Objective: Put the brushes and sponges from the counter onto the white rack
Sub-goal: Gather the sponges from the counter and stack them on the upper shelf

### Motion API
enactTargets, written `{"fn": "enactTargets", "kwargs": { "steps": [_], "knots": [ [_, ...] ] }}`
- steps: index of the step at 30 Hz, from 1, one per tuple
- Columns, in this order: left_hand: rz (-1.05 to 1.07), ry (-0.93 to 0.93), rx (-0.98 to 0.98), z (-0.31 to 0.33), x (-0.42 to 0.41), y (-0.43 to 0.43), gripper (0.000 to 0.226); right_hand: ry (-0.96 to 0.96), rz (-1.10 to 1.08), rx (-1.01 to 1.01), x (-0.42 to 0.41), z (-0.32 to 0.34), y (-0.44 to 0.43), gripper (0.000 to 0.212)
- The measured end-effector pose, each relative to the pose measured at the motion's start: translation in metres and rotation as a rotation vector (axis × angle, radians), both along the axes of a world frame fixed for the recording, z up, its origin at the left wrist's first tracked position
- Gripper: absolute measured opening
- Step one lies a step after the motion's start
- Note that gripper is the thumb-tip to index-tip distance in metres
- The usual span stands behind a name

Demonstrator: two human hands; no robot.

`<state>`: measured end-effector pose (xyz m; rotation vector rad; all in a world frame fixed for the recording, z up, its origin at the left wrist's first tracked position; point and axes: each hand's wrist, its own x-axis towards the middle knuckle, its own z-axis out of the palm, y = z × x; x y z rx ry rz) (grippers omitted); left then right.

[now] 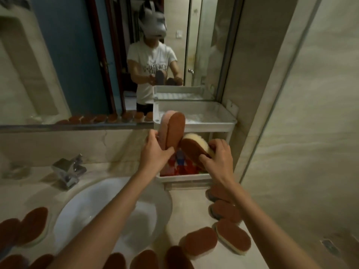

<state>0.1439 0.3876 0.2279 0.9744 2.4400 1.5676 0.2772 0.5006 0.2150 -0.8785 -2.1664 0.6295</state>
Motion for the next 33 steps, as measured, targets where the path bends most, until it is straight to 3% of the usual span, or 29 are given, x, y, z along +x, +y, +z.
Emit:
{"fn": "enactTargets", "kwargs": {
  "steps": [7,11,15,20,23,26,30,33],
  "knots": [
    [0.036,-0.087,0.164,0.061,-0.027,0.034,0.070,0.271,0.043,-0.246,-0.035,0.061,0.019,0.042],
    [0.029,-0.215,0.073,0.079,-0.054,0.058,0.056,0.262,0.022,-0.264,-0.063,0.085,0.049,0.037],
    [0.024,-0.224,-0.058,0.071,-0.074,0.083,0.048,0.235,-0.018,-0.353,-0.088,0.082,0.082,0.027],
    [0.030,-0.186,-0.195,0.058,-0.086,0.111,0.045,0.044,-0.059,-0.399,-0.116,0.063,0.112,0.036],
    [0.041,0.053,-0.421,0.052,-0.089,0.122,0.045,-0.158,-0.056,-0.320,-0.124,0.054,0.124,0.044],
    [-0.026,0.220,-0.578,0.049,-0.089,0.127,0.045,-0.236,-0.001,-0.236,-0.127,0.050,0.133,0.050],
    [-0.152,0.247,-0.690,0.046,-0.095,0.127,0.041,-0.344,0.117,-0.103,-0.131,0.046,0.139,0.033],
    [-0.162,0.286,-0.718,0.046,-0.100,0.127,0.046,-0.372,0.166,-0.076,-0.136,0.045,0.140,0.033]
  ]
}}
